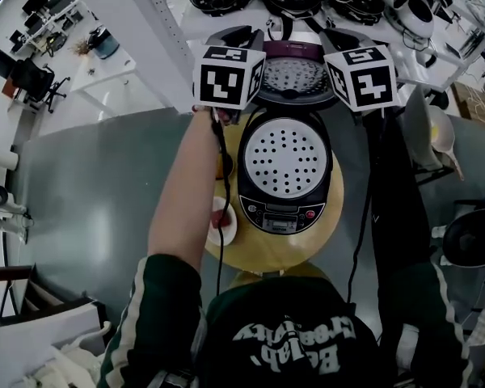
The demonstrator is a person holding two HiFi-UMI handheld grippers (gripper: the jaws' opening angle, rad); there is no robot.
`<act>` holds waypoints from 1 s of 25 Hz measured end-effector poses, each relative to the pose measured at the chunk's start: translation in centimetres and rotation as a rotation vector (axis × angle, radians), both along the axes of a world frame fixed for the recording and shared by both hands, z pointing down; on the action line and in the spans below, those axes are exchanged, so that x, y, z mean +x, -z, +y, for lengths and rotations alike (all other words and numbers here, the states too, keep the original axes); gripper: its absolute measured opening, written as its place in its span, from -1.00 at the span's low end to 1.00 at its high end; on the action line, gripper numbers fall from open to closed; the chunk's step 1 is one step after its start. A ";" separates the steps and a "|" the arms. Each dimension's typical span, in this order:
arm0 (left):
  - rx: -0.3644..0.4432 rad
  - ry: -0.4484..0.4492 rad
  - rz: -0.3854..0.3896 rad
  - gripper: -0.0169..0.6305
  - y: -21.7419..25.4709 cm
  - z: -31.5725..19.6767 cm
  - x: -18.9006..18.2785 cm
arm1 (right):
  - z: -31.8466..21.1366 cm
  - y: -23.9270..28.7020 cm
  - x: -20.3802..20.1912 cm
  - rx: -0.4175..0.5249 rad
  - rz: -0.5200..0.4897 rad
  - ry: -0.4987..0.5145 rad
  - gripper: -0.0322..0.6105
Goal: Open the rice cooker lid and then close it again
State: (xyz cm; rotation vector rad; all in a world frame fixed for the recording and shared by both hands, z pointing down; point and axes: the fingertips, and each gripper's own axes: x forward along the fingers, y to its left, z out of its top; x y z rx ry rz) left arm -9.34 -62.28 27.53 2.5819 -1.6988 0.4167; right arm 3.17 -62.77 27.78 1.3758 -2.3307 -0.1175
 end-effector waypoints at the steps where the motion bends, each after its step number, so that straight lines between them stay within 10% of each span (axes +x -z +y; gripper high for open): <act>1: -0.009 0.001 0.004 -0.79 -0.3 0.1 0.0 | 0.1 0.0 0.0 -0.002 0.005 -0.002 -0.89; 25: -0.078 -0.084 0.127 -0.94 -2.0 9.4 -0.3 | 9.2 -1.6 -1.0 -0.270 -0.197 0.057 -0.89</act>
